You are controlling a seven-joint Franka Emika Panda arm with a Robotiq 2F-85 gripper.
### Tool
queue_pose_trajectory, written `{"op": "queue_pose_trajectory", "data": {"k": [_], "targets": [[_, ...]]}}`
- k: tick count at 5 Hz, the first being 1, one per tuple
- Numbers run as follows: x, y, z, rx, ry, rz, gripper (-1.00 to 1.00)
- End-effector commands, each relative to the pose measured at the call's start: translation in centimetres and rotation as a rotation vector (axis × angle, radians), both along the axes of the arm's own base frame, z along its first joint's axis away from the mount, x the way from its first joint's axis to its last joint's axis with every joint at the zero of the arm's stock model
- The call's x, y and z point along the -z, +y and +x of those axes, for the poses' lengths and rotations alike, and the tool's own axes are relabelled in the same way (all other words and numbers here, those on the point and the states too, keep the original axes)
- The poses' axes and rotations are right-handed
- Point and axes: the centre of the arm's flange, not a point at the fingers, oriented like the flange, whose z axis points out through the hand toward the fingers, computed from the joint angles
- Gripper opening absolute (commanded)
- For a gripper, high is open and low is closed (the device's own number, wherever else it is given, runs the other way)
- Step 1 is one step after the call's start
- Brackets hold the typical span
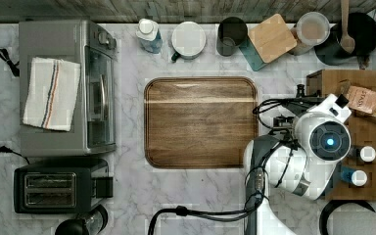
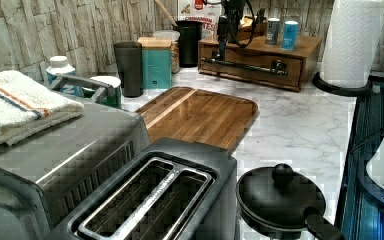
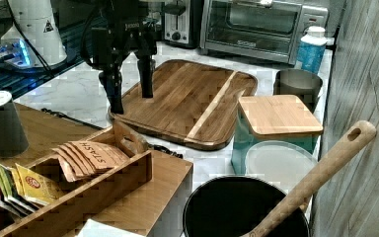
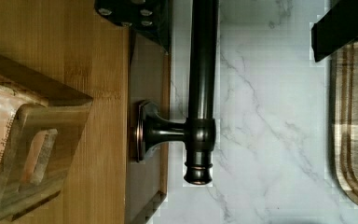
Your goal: Open the drawer.
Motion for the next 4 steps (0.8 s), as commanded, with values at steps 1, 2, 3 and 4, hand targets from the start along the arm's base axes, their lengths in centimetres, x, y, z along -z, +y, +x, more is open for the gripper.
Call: {"op": "queue_pose_trajectory", "data": {"k": [1,2,3,4], "targets": [[5.1,-2.3,-2.5,0.069,0.002,0.026,1.00],[6.6,-2.2,-2.5,0.091,0.034,0.047,1.00],[7.5,-2.8,-2.3,0.077,0.059,0.041,1.00],[9.2,-3.5,-2.7,0.080,0.048,0.047,1.00]]}}
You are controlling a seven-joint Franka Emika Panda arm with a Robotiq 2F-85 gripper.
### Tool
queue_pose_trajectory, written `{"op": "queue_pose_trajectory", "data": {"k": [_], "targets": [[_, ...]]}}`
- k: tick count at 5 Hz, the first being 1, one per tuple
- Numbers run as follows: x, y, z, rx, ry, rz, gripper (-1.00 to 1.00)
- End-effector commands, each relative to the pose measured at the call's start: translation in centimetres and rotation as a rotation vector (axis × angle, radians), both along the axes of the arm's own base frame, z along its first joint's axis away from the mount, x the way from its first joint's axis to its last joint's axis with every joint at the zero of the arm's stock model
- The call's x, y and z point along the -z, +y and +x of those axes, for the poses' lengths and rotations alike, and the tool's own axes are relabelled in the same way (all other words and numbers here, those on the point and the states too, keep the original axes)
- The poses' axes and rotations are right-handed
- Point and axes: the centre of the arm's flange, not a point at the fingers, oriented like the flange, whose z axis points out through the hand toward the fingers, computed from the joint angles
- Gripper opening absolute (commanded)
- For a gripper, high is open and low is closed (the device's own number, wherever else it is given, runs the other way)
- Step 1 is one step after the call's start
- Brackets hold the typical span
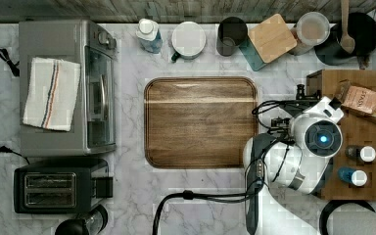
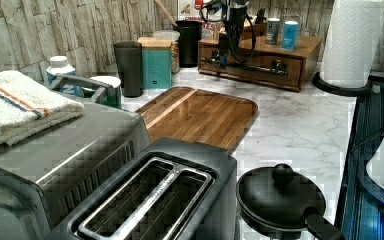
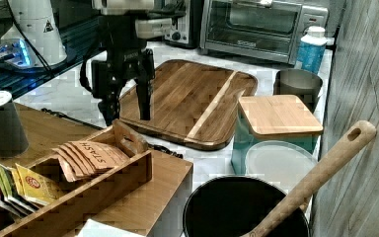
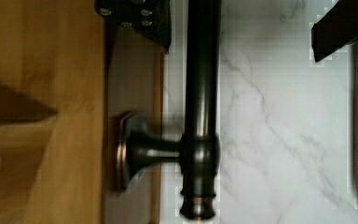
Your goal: Open the drawer.
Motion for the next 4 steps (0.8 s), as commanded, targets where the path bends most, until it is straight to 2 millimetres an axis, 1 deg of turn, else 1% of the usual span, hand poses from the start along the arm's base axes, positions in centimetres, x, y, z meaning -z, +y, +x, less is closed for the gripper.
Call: {"op": "queue_pose_trajectory", "data": {"k": [1,2,3,4], "targets": [[3.6,-3.0,-2.6,0.070,0.035,0.006,1.00],[3.1,-2.4,-2.2,0.061,0.050,0.016,1.00],[2.3,-1.2,-2.0,0.048,0.034,0.043,1.00],[2.2,0.3,-1.4,0.022,0.041,0.115,1.00]]}}
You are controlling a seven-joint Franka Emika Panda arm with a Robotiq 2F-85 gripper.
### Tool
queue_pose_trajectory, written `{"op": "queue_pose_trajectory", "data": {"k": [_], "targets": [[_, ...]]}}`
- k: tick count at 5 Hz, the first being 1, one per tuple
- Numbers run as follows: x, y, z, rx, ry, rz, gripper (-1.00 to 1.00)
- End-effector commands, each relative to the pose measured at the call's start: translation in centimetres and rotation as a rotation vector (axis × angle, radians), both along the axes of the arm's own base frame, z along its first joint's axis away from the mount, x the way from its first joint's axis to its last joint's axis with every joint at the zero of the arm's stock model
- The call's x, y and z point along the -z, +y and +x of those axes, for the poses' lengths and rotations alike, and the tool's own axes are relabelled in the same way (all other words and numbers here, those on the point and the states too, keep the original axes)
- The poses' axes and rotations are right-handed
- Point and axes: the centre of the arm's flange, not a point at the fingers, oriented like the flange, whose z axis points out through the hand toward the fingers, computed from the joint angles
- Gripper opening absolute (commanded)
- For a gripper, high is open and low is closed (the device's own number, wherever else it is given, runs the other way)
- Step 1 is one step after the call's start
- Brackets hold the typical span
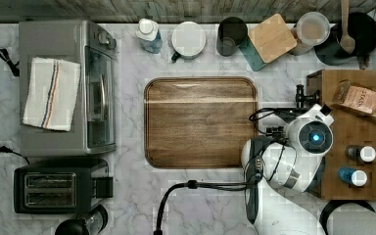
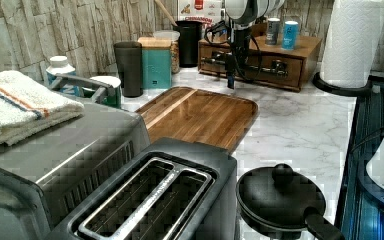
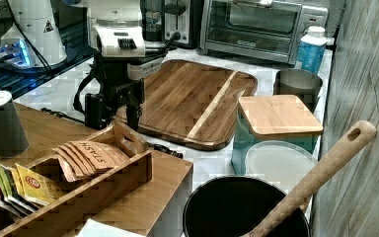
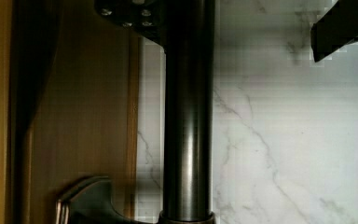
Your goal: Open the drawer.
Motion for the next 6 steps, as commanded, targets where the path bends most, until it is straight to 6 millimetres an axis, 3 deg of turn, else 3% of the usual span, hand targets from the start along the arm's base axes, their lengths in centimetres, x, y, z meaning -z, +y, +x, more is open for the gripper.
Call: {"op": "queue_pose_trajectory", "data": {"k": [1,3,6], "targets": [[-2.5,1.7,0.9,-0.042,0.013,0.190,1.00],[-2.4,7.7,0.6,-0.067,0.038,0.253,1.00],[-1.9,20.6,-0.3,-0.106,-0.019,0.254,1.00]]}}
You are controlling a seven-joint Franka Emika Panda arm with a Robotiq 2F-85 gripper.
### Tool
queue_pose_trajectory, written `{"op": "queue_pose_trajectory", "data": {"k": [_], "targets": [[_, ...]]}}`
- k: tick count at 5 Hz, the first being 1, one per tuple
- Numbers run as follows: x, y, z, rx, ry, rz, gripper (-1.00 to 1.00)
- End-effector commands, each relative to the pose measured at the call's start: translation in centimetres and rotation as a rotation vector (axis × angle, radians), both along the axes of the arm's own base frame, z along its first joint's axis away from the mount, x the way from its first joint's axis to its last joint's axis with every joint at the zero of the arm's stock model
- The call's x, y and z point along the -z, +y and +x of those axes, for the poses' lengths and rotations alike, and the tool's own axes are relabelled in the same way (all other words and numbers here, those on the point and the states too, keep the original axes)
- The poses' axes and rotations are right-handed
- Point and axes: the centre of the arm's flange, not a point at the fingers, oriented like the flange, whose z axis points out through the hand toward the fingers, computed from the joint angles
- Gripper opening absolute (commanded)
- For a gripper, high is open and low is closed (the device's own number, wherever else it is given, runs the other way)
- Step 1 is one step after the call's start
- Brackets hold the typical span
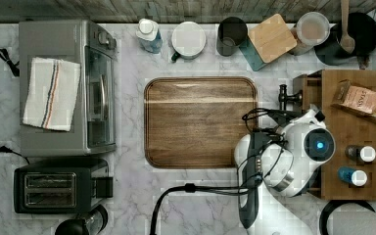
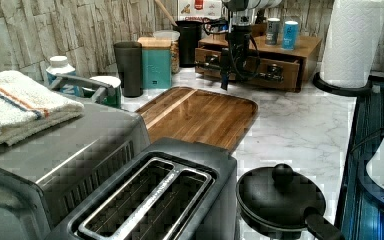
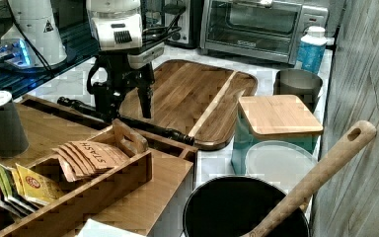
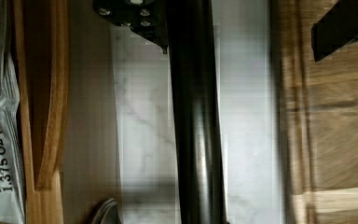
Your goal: Open the drawer.
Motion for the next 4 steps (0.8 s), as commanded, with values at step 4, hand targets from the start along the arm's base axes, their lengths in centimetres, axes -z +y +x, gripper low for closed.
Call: {"op": "queue_pose_trajectory", "data": {"k": [4], "targets": [[-1.3,24.8,1.3,-0.248,0.048,0.128,1.00]]}}
